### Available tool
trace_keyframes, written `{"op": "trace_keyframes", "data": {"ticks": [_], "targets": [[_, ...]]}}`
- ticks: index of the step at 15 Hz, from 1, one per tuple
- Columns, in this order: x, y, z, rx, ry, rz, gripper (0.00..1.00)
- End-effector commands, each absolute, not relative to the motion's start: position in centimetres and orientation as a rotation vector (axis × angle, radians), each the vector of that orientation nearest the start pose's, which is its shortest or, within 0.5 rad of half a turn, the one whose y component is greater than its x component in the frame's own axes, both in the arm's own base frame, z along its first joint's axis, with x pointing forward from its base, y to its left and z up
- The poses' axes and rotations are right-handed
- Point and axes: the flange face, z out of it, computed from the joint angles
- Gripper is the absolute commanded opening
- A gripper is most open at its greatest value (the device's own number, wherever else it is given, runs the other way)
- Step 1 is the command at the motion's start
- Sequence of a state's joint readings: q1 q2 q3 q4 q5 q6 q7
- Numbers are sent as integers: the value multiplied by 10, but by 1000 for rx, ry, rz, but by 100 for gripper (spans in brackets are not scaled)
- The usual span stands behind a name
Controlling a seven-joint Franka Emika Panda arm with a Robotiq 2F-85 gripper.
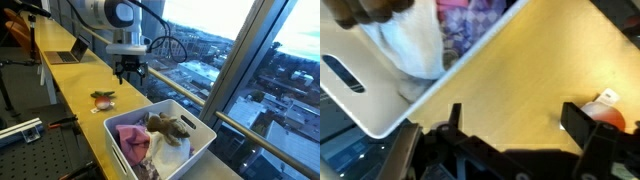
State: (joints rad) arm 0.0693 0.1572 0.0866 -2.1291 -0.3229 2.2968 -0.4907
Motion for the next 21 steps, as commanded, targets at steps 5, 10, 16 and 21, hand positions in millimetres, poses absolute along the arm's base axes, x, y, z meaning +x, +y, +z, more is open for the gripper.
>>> {"op": "trace_keyframes", "data": {"ticks": [5,10,16,21], "targets": [[518,234,215,-2860,-1603,220,100],[501,265,172,-2795,-1649,296,100],[507,249,163,-2797,-1623,316,100],[529,235,173,-2821,-1606,297,100]]}}
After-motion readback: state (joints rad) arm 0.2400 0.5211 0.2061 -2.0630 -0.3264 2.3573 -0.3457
